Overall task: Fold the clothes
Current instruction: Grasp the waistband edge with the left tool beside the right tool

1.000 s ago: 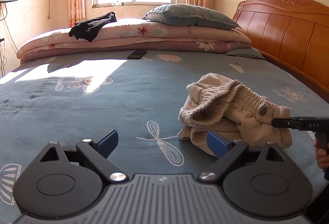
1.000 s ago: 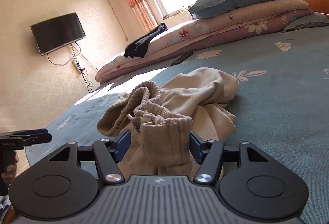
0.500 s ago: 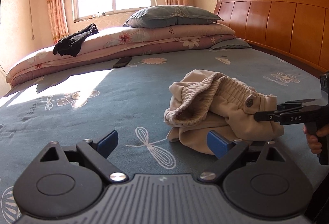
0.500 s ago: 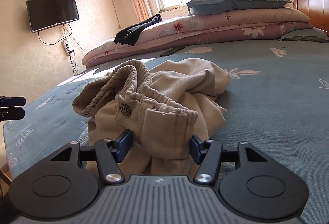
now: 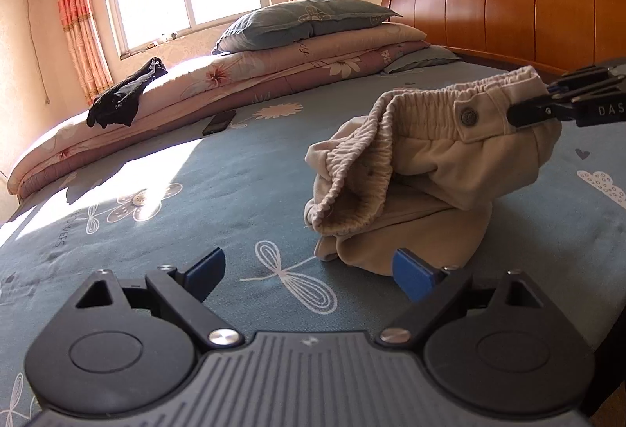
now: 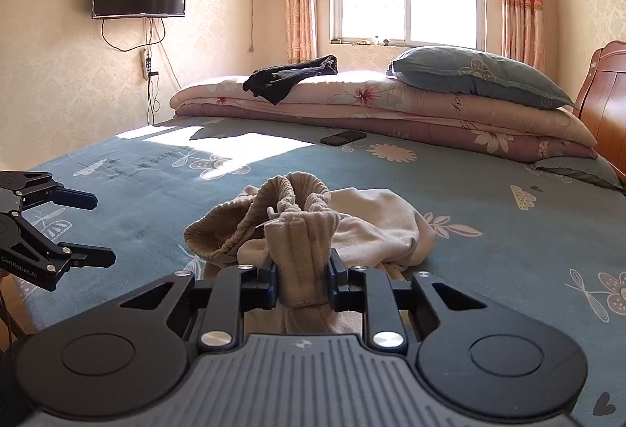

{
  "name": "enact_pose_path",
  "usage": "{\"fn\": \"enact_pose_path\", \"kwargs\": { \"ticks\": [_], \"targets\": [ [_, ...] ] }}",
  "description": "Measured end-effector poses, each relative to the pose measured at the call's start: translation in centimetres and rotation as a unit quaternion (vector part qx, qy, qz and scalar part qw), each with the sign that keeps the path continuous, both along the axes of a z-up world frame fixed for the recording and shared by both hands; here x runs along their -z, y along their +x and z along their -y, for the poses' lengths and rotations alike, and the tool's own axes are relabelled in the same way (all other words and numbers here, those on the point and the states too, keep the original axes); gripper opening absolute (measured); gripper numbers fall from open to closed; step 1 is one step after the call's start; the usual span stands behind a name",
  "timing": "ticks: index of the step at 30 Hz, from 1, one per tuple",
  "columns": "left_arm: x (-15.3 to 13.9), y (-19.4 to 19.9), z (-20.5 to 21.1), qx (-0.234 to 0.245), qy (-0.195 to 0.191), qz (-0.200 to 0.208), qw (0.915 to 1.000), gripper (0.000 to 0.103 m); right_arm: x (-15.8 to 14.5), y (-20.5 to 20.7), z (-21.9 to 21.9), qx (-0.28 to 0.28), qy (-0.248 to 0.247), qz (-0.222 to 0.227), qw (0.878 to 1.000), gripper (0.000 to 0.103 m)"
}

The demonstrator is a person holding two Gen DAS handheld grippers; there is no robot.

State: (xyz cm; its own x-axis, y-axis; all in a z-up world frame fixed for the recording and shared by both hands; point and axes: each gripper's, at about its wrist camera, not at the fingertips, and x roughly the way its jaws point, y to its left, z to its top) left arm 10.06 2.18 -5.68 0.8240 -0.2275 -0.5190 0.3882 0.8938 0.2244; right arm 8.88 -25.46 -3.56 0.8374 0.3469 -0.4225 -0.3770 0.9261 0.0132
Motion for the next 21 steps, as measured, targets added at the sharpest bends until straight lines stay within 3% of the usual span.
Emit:
{"fn": "enact_pose_path", "kwargs": {
  "ticks": [4,8,19,21],
  "targets": [
    [0.7,0.3,1.6,0.017,0.050,0.035,0.9980,0.092,-2.1,-1.1,0.2,0.007,-0.001,0.004,1.000,0.026],
    [2.0,2.0,3.5,0.041,0.050,0.044,0.9969,0.092,-3.6,-1.2,0.8,0.018,0.003,0.001,1.000,0.026],
    [6.3,7.9,8.8,0.067,0.111,0.106,0.9858,0.092,-4.3,0.8,2.0,0.018,0.016,-0.010,1.000,0.026],
    [6.4,8.9,9.0,0.064,0.114,0.110,0.9853,0.069,-4.3,1.0,2.1,0.017,0.014,-0.010,1.000,0.026]
  ]
}}
